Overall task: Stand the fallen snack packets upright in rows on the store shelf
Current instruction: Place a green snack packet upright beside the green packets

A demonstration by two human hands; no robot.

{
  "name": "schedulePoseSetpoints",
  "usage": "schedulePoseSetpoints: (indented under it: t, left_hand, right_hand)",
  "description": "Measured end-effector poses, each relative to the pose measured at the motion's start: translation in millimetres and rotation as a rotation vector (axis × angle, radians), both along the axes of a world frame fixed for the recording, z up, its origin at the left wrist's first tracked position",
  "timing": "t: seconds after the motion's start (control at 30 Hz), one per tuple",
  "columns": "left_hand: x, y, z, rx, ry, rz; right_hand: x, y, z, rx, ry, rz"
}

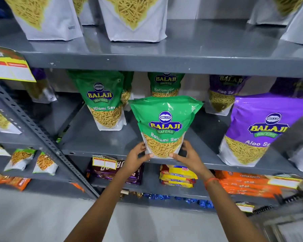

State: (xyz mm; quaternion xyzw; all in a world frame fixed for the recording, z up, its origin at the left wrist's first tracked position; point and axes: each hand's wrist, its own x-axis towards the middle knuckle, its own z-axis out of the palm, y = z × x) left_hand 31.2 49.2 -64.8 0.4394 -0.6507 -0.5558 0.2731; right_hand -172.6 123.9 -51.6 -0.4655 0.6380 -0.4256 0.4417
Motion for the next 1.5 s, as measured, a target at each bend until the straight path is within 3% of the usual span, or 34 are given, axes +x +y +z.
schedulePoseSetpoints:
  t: [0.1, 0.17, 0.23, 0.33, 0.43, 0.53, 0.73, 0.83, 0.93, 1.5]
  left_hand:
    - [5, 0, 4, -0.027, 0.048, -0.038]
    - [10, 1, 10, -0.102, 0.057, 0.004]
    - [17, 2, 23, -0.225, 0.095, 0.129]
    - [36, -1, 53, -0.421, 0.143, 0.333]
    - [65, -21, 74, -0.587, 0.133, 0.446]
    - [100, -53, 70, -0.596, 0.094, 0.484]
    - [157, -142, 27, -0.246, -0.105, 0.404]
    - [159, -175, 24, -0.080, 0.028, 0.298]
    - [159, -194, 19, 0.001, 0.077, 0.142]
    - [213, -111, -18, 0.052, 0.106, 0.054]
  right_hand:
    - [18, 7, 9, -0.101, 0.060, -0.151]
    - [42, 16, 17, -0.329, 0.219, -0.402]
    - [69, 21, 30, -0.610, 0.411, -0.496]
    - [113, 7, 56, -0.880, 0.499, -0.351]
    - [154, -23, 76, -0.940, 0.467, -0.236]
    - [191, -64, 76, -0.886, 0.419, -0.199]
    - [218, -163, 33, -0.452, 0.329, -0.236]
    - [201, -202, 22, -0.174, 0.221, -0.198]
    - [192, -214, 17, -0.037, 0.051, -0.077]
    - [229, -108, -22, -0.082, 0.113, -0.129]
